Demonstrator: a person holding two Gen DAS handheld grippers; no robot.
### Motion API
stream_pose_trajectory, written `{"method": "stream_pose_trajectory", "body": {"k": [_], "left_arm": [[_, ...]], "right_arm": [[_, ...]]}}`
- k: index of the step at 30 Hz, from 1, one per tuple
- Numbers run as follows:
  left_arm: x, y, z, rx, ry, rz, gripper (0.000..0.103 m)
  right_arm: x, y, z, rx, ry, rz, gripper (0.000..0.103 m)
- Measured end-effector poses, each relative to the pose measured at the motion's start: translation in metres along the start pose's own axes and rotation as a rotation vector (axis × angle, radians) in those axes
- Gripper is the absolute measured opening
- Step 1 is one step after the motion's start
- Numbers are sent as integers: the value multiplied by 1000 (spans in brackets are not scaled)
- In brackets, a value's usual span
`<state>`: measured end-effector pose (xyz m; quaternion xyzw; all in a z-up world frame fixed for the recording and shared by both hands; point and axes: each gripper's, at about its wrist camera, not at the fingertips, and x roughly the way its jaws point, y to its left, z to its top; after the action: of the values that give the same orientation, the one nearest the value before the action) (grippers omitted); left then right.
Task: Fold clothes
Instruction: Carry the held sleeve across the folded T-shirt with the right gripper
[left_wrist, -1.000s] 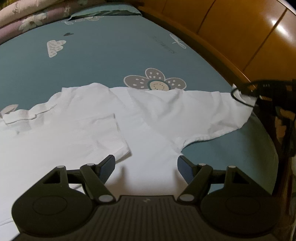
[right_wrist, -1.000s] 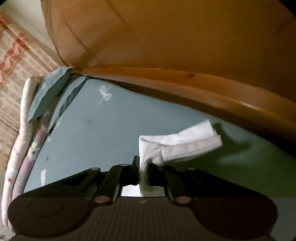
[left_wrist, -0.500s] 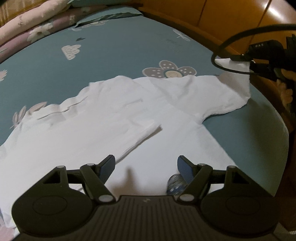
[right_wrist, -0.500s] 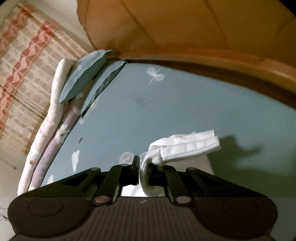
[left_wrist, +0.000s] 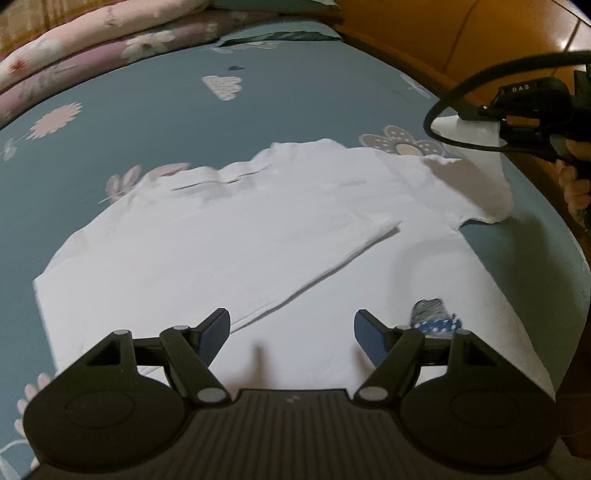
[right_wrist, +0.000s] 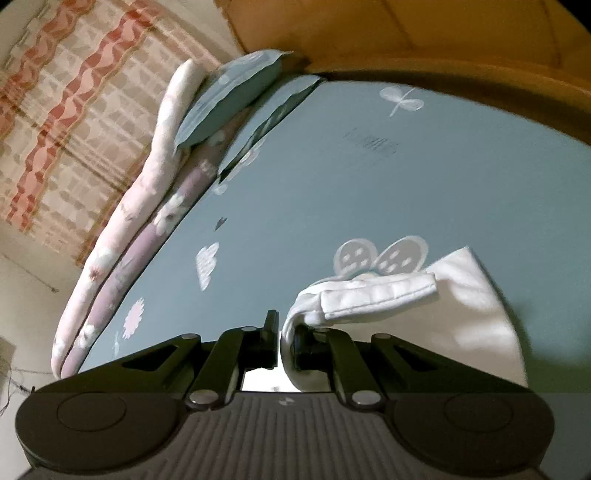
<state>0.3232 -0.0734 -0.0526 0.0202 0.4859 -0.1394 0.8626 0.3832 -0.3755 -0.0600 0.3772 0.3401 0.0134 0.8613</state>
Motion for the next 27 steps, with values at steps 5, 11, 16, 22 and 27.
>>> {"method": "stream_pose_trajectory", "body": {"k": [5, 11, 16, 22, 27], "left_arm": [[-13, 24, -15, -55, -6, 25, 74], [-23, 46, -33, -100, 1, 30, 74], [-26, 55, -36, -84, 7, -5, 74], [-21, 63, -33, 8, 50, -8, 75], [-10, 68, -31, 124, 125, -10, 75]], "right_arm": [[14, 28, -14, -28, 30, 19, 8], [28, 55, -26, -61, 64, 33, 8], [40, 76, -39, -91, 98, 41, 8], [54, 100, -56, -198, 151, 9, 9], [60, 123, -71, -342, 156, -38, 9]]}}
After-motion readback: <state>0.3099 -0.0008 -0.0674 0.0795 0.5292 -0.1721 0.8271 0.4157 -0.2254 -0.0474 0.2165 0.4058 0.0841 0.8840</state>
